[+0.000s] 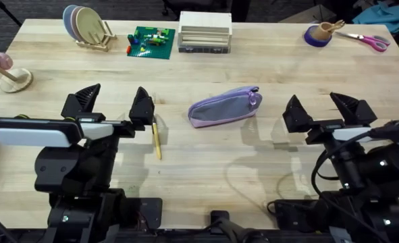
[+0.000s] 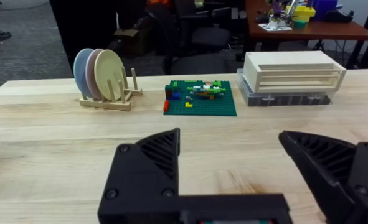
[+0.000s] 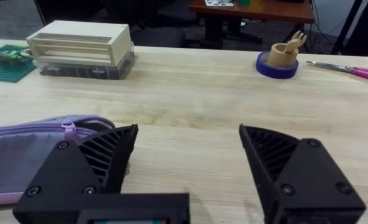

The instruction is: Unzip the bag, pick up the pens from the table one at a time and place them inside, then zip the bag closed.

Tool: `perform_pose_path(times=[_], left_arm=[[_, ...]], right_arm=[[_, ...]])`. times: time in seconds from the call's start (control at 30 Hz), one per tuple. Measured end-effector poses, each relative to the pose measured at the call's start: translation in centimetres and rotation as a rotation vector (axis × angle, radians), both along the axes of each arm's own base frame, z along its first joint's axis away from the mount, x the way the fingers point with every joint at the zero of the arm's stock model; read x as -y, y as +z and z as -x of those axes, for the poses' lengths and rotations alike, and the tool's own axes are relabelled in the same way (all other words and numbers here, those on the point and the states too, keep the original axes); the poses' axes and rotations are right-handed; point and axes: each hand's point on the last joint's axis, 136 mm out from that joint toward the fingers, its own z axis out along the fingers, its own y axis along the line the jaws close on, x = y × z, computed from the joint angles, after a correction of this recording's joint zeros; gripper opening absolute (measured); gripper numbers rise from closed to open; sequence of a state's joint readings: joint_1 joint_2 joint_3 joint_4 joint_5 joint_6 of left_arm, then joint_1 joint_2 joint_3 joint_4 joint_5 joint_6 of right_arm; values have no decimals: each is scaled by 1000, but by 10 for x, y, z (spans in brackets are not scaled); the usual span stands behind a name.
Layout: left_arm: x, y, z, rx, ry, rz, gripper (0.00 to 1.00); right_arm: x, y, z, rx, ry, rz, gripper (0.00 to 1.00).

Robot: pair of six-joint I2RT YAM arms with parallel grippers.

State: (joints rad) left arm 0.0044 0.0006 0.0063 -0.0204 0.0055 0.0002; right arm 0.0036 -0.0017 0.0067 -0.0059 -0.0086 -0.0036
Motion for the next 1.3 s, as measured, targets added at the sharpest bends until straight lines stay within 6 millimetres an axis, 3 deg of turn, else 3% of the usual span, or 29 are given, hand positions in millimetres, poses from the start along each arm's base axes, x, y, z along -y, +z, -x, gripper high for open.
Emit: perform_pose_path(times=[0.7, 0.83, 0.93, 1.0, 1.13, 1.3], left_arm=[[-2, 0, 0, -2, 11, -1, 993], [-2, -4, 3, -54, 13, -5, 993], [-3, 10, 10, -78, 19, -10, 993], [-4, 28, 17, -79, 23, -13, 993], [-4, 64, 29, -103, 26, -17, 993], [-5, 83, 32, -205, 25, -21, 993]], right_arm=[[-3, -3, 1, -16, 15, -2, 998], [-5, -6, 8, -96, 28, -5, 998], [-7, -14, 18, -183, 41, -11, 997], [-8, -7, 22, -198, 44, -12, 997], [-8, 36, 28, -158, 48, -12, 998], [-10, 80, 26, -134, 56, -12, 998]])
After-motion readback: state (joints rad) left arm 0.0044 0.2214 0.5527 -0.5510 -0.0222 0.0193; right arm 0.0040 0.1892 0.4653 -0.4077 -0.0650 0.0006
